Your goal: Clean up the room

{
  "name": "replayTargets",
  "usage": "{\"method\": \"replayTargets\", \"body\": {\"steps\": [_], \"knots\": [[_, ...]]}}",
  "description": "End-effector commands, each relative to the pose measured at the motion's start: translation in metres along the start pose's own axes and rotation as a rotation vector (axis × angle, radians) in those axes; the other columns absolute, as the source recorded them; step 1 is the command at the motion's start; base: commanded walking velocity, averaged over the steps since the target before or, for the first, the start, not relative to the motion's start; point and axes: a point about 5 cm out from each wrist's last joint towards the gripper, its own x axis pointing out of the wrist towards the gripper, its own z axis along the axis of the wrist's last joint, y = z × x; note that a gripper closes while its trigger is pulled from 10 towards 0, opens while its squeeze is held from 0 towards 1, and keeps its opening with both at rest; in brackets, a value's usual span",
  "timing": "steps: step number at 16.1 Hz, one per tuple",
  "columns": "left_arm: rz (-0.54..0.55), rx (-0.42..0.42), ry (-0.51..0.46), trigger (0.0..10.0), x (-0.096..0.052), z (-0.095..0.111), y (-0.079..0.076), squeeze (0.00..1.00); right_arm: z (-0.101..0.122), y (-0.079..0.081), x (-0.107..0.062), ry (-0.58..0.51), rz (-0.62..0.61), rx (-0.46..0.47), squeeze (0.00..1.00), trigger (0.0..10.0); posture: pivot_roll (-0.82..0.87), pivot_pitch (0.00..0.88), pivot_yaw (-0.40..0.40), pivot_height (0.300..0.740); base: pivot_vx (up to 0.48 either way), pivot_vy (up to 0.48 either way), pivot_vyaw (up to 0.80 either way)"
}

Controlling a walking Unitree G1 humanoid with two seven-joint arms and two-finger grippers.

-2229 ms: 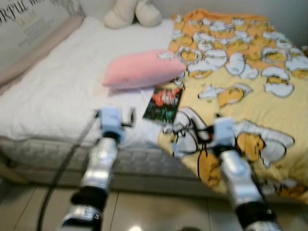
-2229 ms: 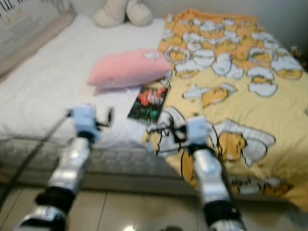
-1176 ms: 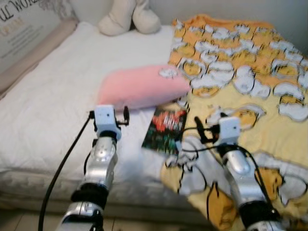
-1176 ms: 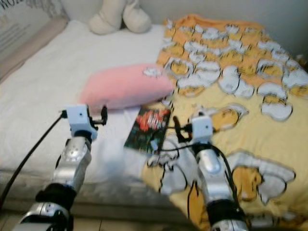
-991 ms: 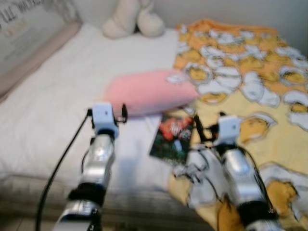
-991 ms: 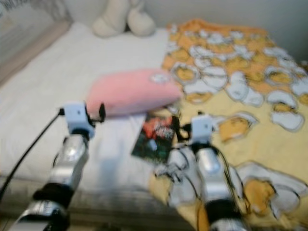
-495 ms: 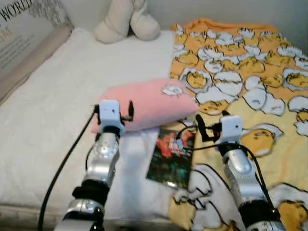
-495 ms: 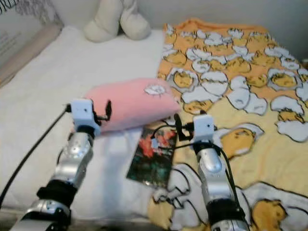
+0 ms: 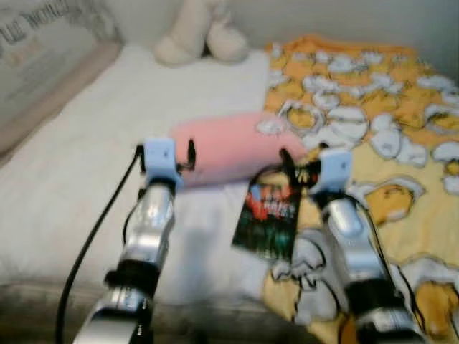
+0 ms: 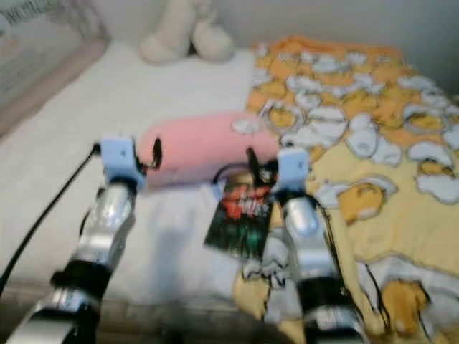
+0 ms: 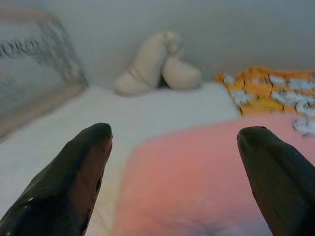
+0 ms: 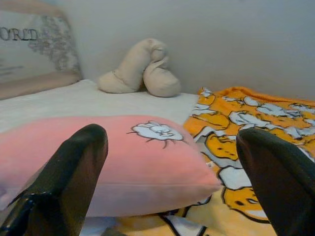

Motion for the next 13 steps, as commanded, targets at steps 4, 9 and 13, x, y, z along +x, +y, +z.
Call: {"method": "replayTargets", "body": {"steps": [4, 9, 13], "knots": [[-0.017, 0.061, 0.029, 10.0, -0.008, -0.006, 0.007, 0.00, -0.002, 0.000, -0.013, 0.007, -0.023, -0.009, 0.00, 10.0, -0.12, 0.000, 0.061, 0.727, 0.000, 0.000, 0.00], [-0.046, 0.002, 0.045, 10.0, -0.064, -0.014, 0.000, 0.00, -0.010, -0.004, -0.072, 0.058, -0.061, -0.079, 0.00, 10.0, -0.13, 0.000, 0.063, 0.727, 0.000, 0.000, 0.00], [-0.039, -0.020, 0.003, 10.0, -0.050, 0.002, 0.001, 0.00, -0.006, -0.004, -0.070, 0.061, -0.078, -0.061, 0.00, 10.0, -0.14, 0.000, 0.058, 0.727, 0.360, 0.000, 0.00]]}}
